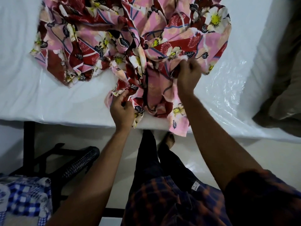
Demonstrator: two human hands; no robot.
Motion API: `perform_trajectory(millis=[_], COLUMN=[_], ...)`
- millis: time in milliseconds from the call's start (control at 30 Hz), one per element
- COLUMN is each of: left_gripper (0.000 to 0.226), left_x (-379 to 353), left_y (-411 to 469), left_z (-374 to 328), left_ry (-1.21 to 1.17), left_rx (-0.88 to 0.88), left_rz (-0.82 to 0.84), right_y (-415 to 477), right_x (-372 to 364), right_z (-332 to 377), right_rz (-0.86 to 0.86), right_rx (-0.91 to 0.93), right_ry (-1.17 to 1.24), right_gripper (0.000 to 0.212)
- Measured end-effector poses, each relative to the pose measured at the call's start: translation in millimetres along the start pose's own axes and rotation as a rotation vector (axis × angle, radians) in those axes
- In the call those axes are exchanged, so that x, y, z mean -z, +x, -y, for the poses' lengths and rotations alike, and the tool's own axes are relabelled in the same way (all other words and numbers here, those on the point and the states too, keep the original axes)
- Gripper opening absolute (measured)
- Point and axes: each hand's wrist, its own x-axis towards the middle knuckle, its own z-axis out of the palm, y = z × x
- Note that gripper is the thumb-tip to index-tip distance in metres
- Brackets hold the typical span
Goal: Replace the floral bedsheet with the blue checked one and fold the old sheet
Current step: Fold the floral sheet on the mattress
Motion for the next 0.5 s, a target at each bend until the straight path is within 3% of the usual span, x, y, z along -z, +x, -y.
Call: perform_trajectory(millis=[67,133,200,267,300,367,500], left_gripper=[0.041,0.039,0.037,0.037,0.037,0.030,0.025], left_x=[0.9,0.7,-2.0,-8.4,-11.8,-17.6,-25.4], left_y=[4.0,8.6,11.8,11.6,10.5,7.1,8.7], left_z=[-1.6,-1.8,-2.5,-5.3,-6.6,-6.3,-4.4], left_ry=[-0.002,-0.006,-0.007,0.013,0.013,-0.003,0.117], left_rx=[-0.029,-0.052,-0.084,-0.119,-0.125,-0.116,-0.163], left_rz=[-0.014,0.019,0.077,0.160,0.223,0.366,0.347], right_y=[20.8,34.8,37.8,31.3,25.2,12.9,5.5], right_x=[7.3,14.4,14.1,6.2,-1.0,-16.3,-30.3], right_z=[20.8,28.4,30.9,28.3,29.3,34.8,40.5], right_rz=[0.134,0.436,0.797,1.072,1.121,1.154,1.181], right_rx=[-0.044,-0.161,-0.178,-0.009,0.099,0.158,-0.047], right_ry=[0.171,0.151,-0.161,-0.572,-0.693,-0.698,-0.540], right_gripper=[0.022,0.010,0.013,0.016,0.017,0.019,0.013])
